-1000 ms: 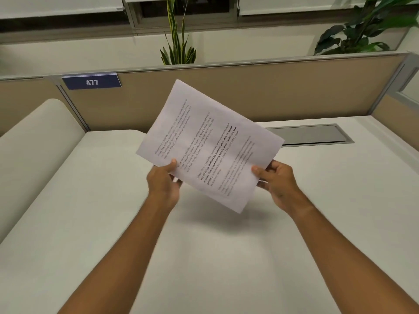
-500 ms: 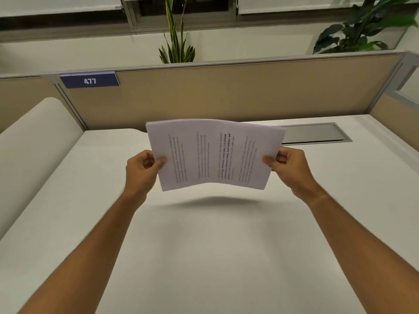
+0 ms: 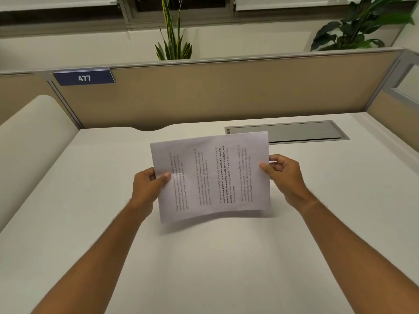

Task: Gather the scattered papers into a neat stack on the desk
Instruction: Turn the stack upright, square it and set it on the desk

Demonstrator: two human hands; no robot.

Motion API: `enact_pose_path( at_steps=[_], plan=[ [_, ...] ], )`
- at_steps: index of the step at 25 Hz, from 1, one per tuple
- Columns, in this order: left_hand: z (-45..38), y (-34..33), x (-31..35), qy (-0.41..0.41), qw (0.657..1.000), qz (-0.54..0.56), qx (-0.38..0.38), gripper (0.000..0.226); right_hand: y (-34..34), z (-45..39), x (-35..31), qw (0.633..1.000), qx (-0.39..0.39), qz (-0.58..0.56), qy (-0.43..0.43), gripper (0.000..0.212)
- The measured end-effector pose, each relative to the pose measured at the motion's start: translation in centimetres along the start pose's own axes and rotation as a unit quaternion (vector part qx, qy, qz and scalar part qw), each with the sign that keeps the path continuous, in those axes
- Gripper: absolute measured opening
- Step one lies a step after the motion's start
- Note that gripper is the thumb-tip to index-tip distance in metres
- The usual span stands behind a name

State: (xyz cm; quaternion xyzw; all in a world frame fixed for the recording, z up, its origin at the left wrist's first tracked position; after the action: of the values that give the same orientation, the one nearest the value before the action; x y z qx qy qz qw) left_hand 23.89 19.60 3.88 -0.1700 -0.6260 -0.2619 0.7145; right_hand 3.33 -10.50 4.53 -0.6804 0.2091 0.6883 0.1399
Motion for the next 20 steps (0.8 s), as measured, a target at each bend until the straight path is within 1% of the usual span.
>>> enact_pose_path(
  at_steps=[1,2,3,4,5,6,7,8,9,11,14,16,18,20],
  plan=[
    [0.0,0.1,-0.2,0.022,1.000,0.022,0.007,0.015,0.5,0.2,0.4,0.999,0.037,-0.003,-0.026,0.020],
    [0.2,0.1,-0.4,0.039,0.998,0.052,0.015,0.016,0.9,0.6,1.3,0.994,0.079,-0.015,-0.070,0.032],
    [0.4,0.1,-0.6,0.053,0.994,0.088,0.028,0.016,0.8,1.2,2.4,0.985,0.113,-0.051,-0.123,0.046],
    [0.7,0.0,-0.8,0.066,0.988,0.130,0.046,0.018,0.3,1.9,3.4,0.972,0.124,-0.106,-0.167,0.058],
    [1.0,-0.3,-1.1,0.076,0.979,0.175,0.064,0.020,-0.8,2.5,4.1,0.961,0.111,-0.163,-0.195,0.063],
    [1.4,-0.9,-1.4,0.083,0.969,0.218,0.081,0.022,-2.5,2.9,4.4,0.952,0.074,-0.214,-0.206,0.062],
    [1.8,-1.7,-1.7,0.088,0.959,0.252,0.093,0.023,-4.3,3.1,4.4,0.945,0.029,-0.251,-0.206,0.055],
    [2.3,-2.7,-1.9,0.091,0.951,0.277,0.099,0.022,-5.9,3.1,3.9,0.941,-0.008,-0.278,-0.193,0.045],
    [2.7,-3.7,-2.1,0.092,0.946,0.295,0.100,0.021,-7.1,2.9,3.3,0.939,-0.027,-0.298,-0.171,0.034],
    [3.4,-5.2,-2.2,0.086,0.938,0.320,0.100,0.020,-8.3,2.1,2.0,0.937,-0.022,-0.327,-0.117,0.020],
    [3.9,-6.3,-2.4,0.079,0.934,0.337,0.088,0.022,-7.8,1.1,0.5,0.949,0.020,-0.303,-0.082,0.013],
    [4.4,-6.6,-2.5,0.068,0.941,0.327,0.054,0.023,-7.0,0.6,-0.3,0.960,0.023,-0.272,-0.064,0.011],
    [4.8,-6.0,-2.4,0.050,0.952,0.303,0.004,0.026,-6.0,0.3,-1.3,0.972,0.008,-0.231,-0.046,0.010],
    [4.5,-4.4,-2.1,0.035,0.948,0.306,-0.075,0.030,-4.7,0.1,-2.3,0.980,-0.016,-0.194,-0.035,0.010]
  ],
)
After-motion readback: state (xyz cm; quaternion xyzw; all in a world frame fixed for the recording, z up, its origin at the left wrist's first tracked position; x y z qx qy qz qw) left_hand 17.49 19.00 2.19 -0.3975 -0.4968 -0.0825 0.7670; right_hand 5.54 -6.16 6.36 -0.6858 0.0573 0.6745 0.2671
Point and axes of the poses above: each hand's wrist, its own z-axis away from the middle knuckle, its own y-axis out of the back of the hand, x = y × z, the point moved 5 cm from there along -z, towards the middle knuckle, and after that the axes turned 15 degrees about -x, right-handed, at the moved point
